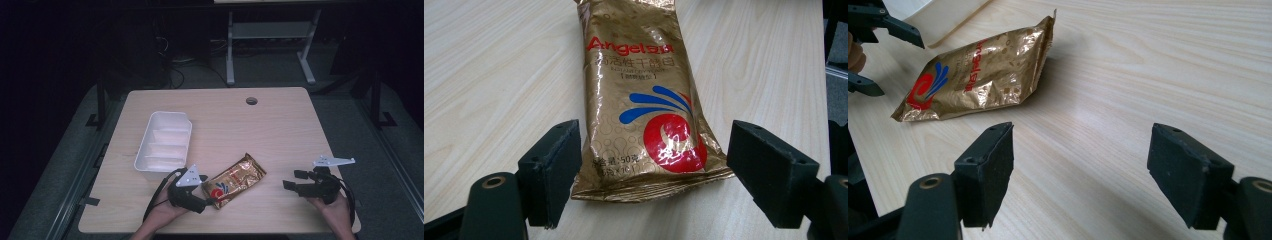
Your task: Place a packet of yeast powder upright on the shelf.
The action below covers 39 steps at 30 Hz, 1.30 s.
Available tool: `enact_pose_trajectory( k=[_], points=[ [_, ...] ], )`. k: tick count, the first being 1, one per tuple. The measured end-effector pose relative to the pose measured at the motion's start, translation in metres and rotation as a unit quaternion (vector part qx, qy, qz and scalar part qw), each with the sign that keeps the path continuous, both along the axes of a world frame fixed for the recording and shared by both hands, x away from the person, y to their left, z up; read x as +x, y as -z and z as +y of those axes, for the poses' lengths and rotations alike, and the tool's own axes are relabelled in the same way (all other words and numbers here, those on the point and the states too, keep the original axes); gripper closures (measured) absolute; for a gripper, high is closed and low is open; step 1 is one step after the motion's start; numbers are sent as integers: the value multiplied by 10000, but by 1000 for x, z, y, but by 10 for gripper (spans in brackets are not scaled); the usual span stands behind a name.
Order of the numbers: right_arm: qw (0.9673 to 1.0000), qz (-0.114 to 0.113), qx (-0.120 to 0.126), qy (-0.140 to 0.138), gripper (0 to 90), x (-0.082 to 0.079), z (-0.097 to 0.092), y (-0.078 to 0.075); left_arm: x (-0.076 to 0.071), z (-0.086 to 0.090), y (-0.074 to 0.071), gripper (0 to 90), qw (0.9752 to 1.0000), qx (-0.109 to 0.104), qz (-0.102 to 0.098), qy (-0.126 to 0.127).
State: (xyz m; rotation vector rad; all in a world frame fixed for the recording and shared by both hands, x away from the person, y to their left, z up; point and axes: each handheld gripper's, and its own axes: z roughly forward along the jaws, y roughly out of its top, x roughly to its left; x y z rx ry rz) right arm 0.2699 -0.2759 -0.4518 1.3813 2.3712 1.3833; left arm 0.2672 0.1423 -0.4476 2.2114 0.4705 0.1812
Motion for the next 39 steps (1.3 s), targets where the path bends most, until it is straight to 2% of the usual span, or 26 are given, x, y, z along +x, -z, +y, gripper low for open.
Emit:
enact_pose_trajectory(
  k=[7,9,16,25,34,37,39],
  points=[
    [10000,-40,-49,-19,247,3,-4,0,2,1,0,210,9999,-54,62,-65],
    [10000,60,-1,17,246,7,-7,4,3,0,0,210,9999,-90,44,-89],
    [9999,107,18,112,244,15,-12,8,7,0,-2,220,9997,-163,101,-150],
    [9998,110,29,188,241,24,-13,8,12,-3,-5,296,9995,-208,172,-175],
    [10000,-37,2,71,239,38,-1,-3,24,-11,-10,381,9993,-62,316,-177],
    [9999,-85,2,70,240,42,2,-8,25,-15,-12,404,9994,-29,318,-154],
    [9999,-159,-66,-2,240,50,8,-15,28,-20,-17,421,9996,58,250,-109]
  ],
)
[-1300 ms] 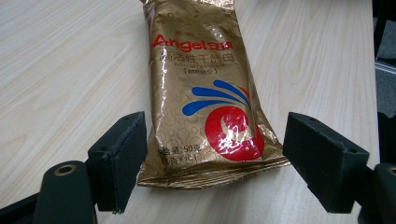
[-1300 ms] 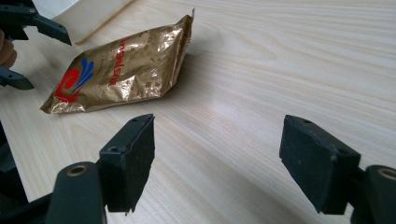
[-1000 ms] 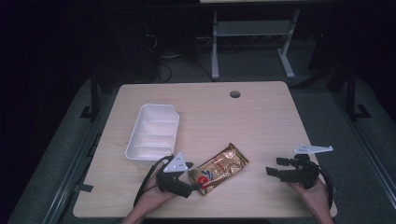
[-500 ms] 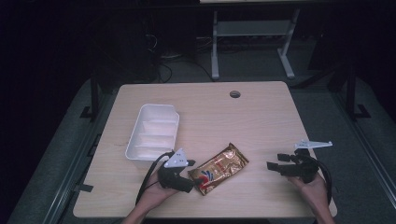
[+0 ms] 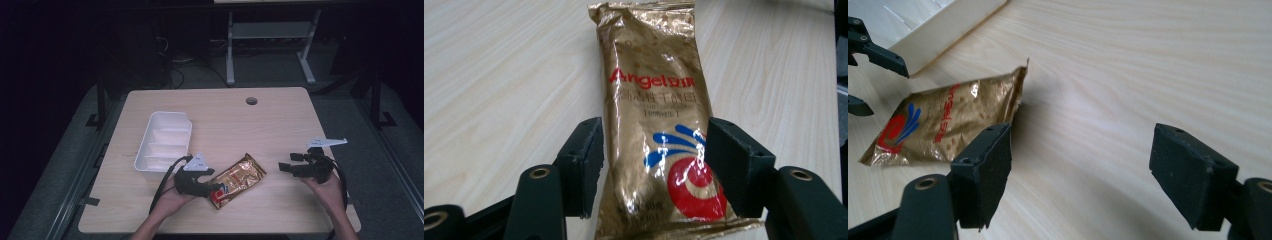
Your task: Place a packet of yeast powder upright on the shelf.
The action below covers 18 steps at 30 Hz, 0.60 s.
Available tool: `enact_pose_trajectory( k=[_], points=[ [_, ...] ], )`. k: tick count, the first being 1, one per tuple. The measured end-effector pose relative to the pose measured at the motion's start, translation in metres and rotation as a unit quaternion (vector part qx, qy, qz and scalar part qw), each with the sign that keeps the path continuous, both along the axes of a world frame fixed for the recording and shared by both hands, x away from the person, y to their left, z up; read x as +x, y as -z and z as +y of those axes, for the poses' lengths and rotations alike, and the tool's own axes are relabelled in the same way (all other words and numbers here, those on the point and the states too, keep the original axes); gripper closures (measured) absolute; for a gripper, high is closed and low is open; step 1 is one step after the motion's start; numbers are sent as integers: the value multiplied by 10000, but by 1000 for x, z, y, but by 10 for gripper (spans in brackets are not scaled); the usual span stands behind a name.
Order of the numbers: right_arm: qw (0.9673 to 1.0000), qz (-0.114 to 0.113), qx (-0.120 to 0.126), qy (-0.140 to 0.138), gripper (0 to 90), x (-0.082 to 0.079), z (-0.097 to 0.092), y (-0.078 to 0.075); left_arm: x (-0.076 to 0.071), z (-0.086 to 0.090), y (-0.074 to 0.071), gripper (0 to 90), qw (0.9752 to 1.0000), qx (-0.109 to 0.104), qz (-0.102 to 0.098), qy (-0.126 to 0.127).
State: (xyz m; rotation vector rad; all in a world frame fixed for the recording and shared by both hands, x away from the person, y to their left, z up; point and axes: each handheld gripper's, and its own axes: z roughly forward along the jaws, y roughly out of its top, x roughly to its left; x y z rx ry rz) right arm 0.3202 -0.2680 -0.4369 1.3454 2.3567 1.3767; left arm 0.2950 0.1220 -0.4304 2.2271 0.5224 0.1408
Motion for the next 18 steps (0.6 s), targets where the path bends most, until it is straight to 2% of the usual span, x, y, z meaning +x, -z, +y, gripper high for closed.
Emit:
enact_pose_trajectory(
  k=[6,8,9,10,12,13,16,18],
  points=[
    [9998,72,-14,-179,231,14,14,-6,8,-9,-5,448,10000,70,10,63],
    [9997,113,-25,-205,229,16,16,-6,9,-11,-4,471,9999,106,17,87],
    [9995,129,18,-282,230,20,21,-7,9,-13,-1,474,9997,249,29,68],
    [9994,132,21,-311,230,21,24,-7,9,-13,0,476,9996,281,28,67],
    [9993,101,22,-372,235,24,31,-9,9,-12,3,492,9997,224,78,58],
    [9992,66,31,-397,239,25,34,-9,9,-12,5,499,9996,249,98,47],
    [9987,147,6,-490,236,28,43,-7,8,-11,10,549,9993,344,127,30],
    [9984,145,23,-544,242,27,47,-6,8,-10,11,585,9993,339,145,46]
  ],
)
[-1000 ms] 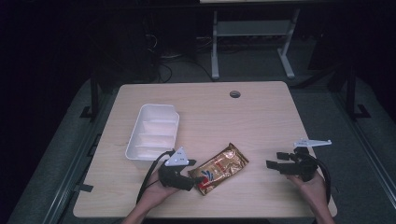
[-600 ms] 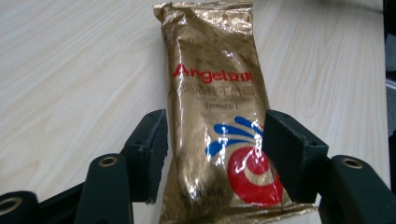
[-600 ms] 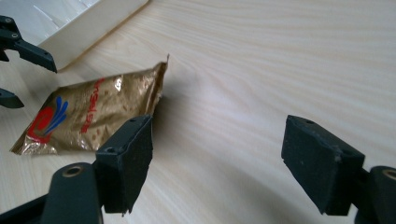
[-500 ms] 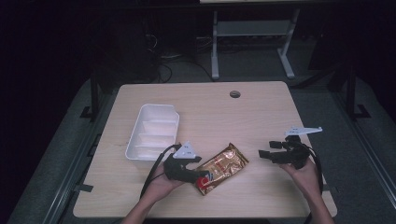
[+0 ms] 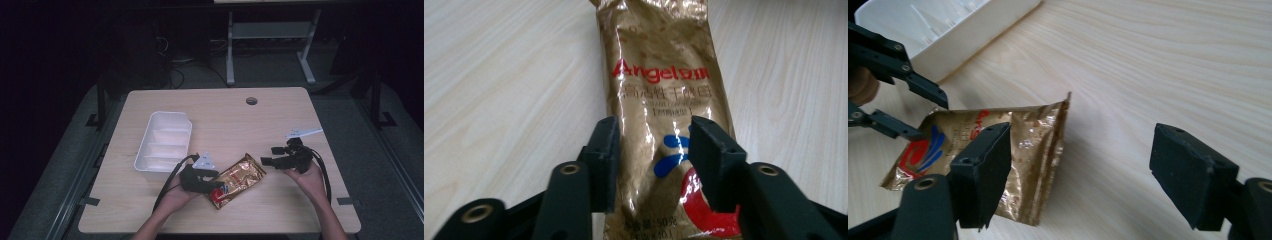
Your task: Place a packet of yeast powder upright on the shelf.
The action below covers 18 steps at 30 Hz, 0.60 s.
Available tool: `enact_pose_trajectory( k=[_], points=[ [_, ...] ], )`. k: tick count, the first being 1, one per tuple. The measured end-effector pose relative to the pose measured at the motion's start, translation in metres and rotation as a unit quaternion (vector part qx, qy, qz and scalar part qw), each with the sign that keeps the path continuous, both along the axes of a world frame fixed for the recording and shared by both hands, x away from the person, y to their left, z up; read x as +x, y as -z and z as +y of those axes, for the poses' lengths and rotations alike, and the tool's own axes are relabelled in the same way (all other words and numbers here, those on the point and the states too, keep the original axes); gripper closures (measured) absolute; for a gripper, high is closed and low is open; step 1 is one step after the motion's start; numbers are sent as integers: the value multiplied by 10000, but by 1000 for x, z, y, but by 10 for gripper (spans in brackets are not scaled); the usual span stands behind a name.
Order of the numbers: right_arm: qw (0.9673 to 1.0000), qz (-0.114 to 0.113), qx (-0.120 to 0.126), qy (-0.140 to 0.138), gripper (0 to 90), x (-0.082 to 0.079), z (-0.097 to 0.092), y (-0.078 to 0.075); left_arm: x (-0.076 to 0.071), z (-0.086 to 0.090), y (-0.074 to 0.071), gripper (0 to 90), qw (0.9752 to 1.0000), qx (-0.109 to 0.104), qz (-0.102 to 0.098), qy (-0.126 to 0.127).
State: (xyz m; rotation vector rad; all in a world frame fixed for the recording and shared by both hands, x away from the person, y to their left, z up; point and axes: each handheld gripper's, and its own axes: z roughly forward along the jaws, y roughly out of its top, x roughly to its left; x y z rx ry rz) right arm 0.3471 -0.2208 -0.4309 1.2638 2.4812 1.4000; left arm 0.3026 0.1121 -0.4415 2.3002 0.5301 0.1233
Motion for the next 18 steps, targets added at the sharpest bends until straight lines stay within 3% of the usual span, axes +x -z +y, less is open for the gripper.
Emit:
enact_pose_trajectory(
  k=[7,10,14,18],
  points=[
    [9998,179,-37,-128,291,-2,13,11,-2,0,4,621,9999,108,-13,-22],
    [9996,233,-18,-127,357,-5,18,18,-2,0,5,618,9999,97,4,-39],
    [9981,513,-119,-310,437,-5,24,26,-2,0,6,612,9999,86,-1,-68],
    [9974,585,-163,-382,529,-5,29,30,-3,1,7,601,10000,41,22,-80]
  ],
)
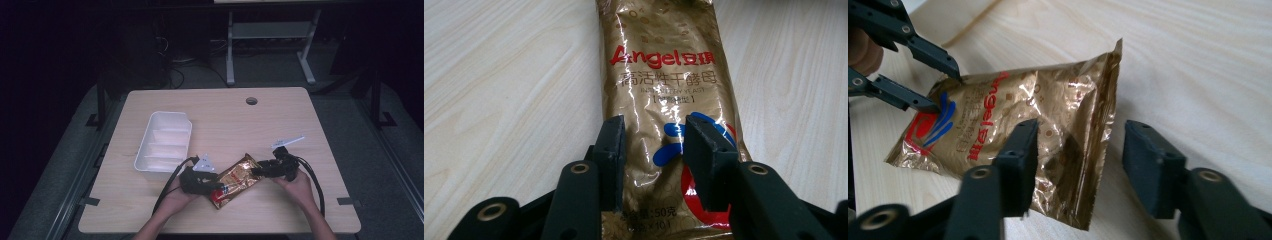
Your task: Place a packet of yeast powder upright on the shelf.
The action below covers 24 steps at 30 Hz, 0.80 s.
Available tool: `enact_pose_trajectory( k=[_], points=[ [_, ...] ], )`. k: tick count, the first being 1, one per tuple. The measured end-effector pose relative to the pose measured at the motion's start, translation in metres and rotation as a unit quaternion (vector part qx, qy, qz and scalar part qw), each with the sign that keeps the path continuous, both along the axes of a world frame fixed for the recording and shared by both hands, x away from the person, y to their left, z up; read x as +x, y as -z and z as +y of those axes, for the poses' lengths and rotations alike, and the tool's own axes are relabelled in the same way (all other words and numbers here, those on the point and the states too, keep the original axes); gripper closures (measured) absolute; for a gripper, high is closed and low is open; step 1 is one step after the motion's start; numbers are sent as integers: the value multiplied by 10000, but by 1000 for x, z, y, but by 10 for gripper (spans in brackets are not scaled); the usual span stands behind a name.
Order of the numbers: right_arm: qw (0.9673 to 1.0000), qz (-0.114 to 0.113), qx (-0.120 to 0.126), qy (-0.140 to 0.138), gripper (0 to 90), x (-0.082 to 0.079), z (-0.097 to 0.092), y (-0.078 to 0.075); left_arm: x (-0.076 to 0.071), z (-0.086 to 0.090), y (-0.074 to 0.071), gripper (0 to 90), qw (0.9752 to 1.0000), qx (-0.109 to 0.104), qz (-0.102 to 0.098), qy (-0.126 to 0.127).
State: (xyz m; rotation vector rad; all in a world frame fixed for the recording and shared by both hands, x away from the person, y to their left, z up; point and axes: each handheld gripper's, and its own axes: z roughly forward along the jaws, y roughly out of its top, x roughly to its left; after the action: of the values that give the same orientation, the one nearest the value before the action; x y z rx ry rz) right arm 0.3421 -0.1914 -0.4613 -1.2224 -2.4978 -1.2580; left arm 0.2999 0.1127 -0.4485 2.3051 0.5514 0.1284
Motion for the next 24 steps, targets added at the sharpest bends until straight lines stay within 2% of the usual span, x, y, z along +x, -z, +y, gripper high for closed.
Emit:
enact_pose_trajectory(
  k=[3,8,13,19,24],
  points=[
    [9999,70,20,-103,615,0,2,3,0,0,1,592,10000,-17,16,5],
    [9997,23,179,-157,756,-2,2,5,1,0,0,533,10000,-21,19,-11],
    [9996,-49,163,-207,853,-3,1,3,3,3,-1,469,9999,-83,64,-72],
    [9991,-258,212,-259,880,-7,2,-4,5,6,-3,438,9994,-299,149,-103],
    [9970,-633,289,-349,882,-13,2,-19,6,7,-5,378,9987,-458,194,-108]
  ],
)
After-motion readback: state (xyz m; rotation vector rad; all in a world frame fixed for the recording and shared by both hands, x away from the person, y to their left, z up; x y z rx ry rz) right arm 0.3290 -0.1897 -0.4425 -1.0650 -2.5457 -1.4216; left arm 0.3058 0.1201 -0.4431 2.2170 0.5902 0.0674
